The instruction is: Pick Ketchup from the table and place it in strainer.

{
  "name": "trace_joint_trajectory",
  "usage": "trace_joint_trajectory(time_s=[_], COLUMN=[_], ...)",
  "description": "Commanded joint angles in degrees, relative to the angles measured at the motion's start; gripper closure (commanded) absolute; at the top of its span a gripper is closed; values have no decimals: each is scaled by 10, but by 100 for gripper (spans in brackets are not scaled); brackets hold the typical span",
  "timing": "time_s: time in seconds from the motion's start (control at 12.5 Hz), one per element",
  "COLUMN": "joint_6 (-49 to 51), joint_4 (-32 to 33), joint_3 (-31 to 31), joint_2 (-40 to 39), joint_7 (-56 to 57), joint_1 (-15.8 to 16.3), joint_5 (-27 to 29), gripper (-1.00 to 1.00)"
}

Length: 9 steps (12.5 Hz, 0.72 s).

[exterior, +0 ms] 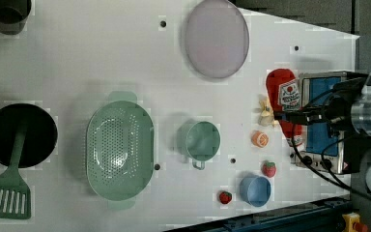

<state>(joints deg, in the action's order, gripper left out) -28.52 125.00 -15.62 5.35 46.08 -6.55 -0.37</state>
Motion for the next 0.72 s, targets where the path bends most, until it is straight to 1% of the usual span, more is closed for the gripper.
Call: trace_joint_trajectory(time_s=[0.08, 0.4, 0.56, 0.72], joint_6=[41, 30, -6, -68], joint_4=[-9, -17, -17, -17], joint_3=[-54, -148, -196, -237], joint_2=[16, -1, -24, -61], joint_7=[-128, -290, -356, -419], joint_1=[21, 32, 34, 36], joint_5=[2, 40, 44, 44], gripper=[-23, -23, -23, -23])
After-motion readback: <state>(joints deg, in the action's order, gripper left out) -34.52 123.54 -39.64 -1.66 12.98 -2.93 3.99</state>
